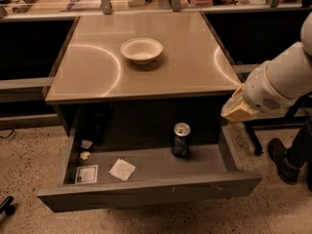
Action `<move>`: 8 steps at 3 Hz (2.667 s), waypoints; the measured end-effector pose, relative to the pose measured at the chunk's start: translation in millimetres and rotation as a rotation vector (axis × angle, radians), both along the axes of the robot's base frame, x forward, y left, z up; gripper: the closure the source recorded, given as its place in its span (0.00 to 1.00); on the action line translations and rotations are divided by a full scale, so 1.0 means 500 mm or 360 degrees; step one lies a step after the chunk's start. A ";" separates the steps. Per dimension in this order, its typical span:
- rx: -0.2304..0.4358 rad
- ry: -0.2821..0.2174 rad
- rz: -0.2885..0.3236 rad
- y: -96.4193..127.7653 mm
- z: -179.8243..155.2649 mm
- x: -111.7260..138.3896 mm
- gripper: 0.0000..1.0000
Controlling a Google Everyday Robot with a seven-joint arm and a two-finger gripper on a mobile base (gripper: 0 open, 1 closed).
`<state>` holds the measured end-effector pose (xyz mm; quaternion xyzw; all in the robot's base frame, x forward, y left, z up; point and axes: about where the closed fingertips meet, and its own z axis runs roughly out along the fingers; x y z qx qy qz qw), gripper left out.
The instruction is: Pick pepsi can from top drawer and place on counter
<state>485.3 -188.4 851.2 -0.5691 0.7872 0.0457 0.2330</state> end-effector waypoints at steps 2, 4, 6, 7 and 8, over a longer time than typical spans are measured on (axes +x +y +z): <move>0.0107 0.0000 0.0063 0.016 -0.125 -0.009 1.00; 0.0369 -0.0177 0.0030 0.048 -0.213 0.036 0.58; 0.0498 -0.0259 0.0037 0.073 -0.260 0.077 0.28; 0.0525 -0.0255 0.0058 0.087 -0.283 0.091 0.24; 0.0558 -0.0250 0.0099 0.114 -0.305 0.110 0.23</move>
Offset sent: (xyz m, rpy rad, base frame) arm 0.0032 0.0125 -0.1078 0.1552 -0.0464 0.0378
